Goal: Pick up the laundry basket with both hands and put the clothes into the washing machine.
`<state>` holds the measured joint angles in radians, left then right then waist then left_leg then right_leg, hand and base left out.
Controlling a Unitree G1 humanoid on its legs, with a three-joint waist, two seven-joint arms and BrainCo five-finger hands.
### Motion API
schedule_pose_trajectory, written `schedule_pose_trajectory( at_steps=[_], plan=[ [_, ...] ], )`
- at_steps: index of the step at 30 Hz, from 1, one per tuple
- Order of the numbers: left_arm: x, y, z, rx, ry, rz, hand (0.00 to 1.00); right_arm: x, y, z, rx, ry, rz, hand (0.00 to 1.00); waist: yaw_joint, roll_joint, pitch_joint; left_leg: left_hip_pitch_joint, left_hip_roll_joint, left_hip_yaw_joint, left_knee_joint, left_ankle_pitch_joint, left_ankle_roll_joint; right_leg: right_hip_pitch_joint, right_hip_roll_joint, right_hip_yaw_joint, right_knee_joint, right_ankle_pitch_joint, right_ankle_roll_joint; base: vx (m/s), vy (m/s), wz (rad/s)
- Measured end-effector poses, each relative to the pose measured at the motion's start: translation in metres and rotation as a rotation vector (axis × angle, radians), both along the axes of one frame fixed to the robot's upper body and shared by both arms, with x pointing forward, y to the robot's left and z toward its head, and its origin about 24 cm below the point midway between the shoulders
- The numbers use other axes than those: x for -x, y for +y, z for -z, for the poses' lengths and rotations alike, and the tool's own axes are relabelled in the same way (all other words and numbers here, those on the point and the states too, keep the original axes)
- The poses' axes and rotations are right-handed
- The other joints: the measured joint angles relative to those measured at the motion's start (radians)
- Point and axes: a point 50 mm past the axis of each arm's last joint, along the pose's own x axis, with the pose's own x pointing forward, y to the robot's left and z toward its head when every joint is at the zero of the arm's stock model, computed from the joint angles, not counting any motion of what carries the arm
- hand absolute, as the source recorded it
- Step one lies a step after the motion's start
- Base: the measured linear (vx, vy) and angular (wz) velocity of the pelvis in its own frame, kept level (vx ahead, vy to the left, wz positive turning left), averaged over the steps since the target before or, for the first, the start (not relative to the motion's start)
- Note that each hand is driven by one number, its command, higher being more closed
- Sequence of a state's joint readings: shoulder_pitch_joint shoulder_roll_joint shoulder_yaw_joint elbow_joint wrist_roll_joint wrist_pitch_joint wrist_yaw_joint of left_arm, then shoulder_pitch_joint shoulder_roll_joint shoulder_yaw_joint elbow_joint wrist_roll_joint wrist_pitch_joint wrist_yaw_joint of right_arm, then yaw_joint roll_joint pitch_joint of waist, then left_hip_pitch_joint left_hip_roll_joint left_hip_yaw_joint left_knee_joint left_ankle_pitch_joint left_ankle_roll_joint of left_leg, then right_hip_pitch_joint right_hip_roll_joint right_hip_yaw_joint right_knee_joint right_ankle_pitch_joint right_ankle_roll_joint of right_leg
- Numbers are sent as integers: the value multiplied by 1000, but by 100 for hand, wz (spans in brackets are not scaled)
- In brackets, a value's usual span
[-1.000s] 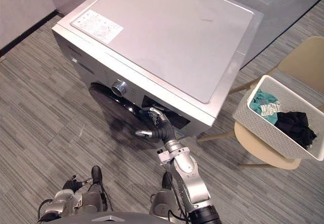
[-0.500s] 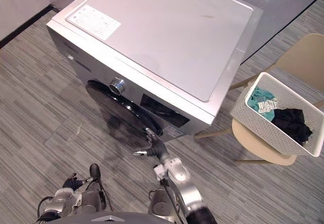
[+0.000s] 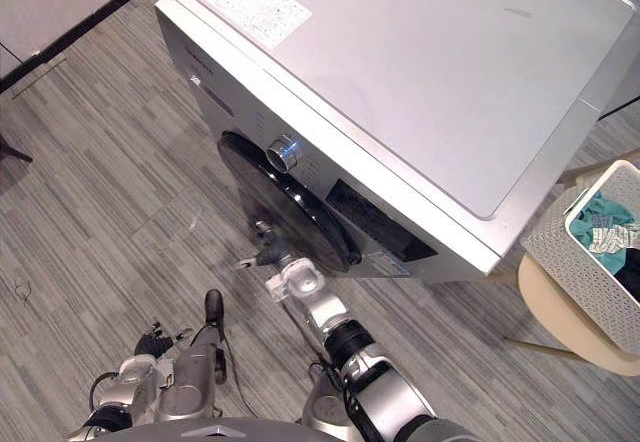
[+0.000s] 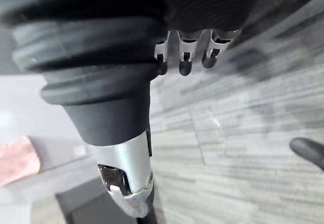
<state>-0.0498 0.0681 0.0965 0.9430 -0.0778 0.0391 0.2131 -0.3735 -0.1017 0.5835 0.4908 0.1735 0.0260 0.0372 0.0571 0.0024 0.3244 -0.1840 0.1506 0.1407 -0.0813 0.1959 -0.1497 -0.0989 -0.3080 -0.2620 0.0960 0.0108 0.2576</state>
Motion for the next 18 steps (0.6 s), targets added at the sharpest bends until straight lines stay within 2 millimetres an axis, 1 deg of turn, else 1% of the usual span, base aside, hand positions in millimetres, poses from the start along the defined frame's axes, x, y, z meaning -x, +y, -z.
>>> schedule_pose_trajectory(
  at_steps=[2,3,5,7,8,11,12,14,15,17,18],
  plan=[
    [3,5,1,5,9,-37,0,23,23,11,-47,84,-145,0,2,-10,-2,17,0,0,-4,-2,0,18,0,0,2,-5,2,-10,3,2],
    [4,5,1,6,10,-44,0,30,28,14,-53,104,-182,0,3,-13,-2,23,0,0,-4,-3,0,24,-1,0,3,-6,2,0,0,0],
    [6,10,2,8,18,-72,0,51,45,23,-90,190,-301,0,12,-32,-11,38,0,1,-4,-7,2,35,-2,-1,7,-11,2,0,0,0],
    [7,12,2,12,18,-89,0,61,53,26,-133,248,-351,0,24,-44,-19,44,0,-2,-4,-9,3,45,-2,-5,9,-14,1,-31,0,7],
    [8,13,2,12,20,-90,0,65,57,25,-153,263,-372,0,29,-53,-29,43,-3,-12,-4,-15,-3,48,-6,-16,18,-20,0,-34,0,23],
    [10,16,3,8,24,-101,0,65,62,14,-186,224,-400,0,32,-67,-40,43,-8,-47,-4,-15,-2,71,-9,-51,31,-37,0,-19,-7,36],
    [13,19,4,9,30,-123,0,63,63,8,-206,202,-396,0,33,-76,-53,44,-10,-61,-4,-12,-1,85,-9,-61,32,-46,-6,-13,-11,27],
    [18,22,5,7,38,-144,0,59,60,6,-220,190,-367,0,39,-84,-70,45,-11,-62,-4,-9,1,89,-10,-66,32,-47,-5,-1,-12,12],
    [22,25,5,2,47,-159,0,55,53,1,-238,160,-315,0,43,-90,-78,48,-12,-62,-4,-8,3,93,-11,-66,29,-48,-4,0,0,0],
    [28,28,7,3,67,-185,0,52,44,-6,-268,127,-267,0,41,-93,-87,48,-12,-58,-4,-9,3,90,-11,-61,28,-47,-5,-1,-3,-4],
    [33,30,9,2,85,-195,0,51,35,-8,-280,109,-234,0,39,-95,-95,46,-12,-52,-4,-10,3,81,-11,-53,29,-47,-5,-5,-5,-23]
  ],
)
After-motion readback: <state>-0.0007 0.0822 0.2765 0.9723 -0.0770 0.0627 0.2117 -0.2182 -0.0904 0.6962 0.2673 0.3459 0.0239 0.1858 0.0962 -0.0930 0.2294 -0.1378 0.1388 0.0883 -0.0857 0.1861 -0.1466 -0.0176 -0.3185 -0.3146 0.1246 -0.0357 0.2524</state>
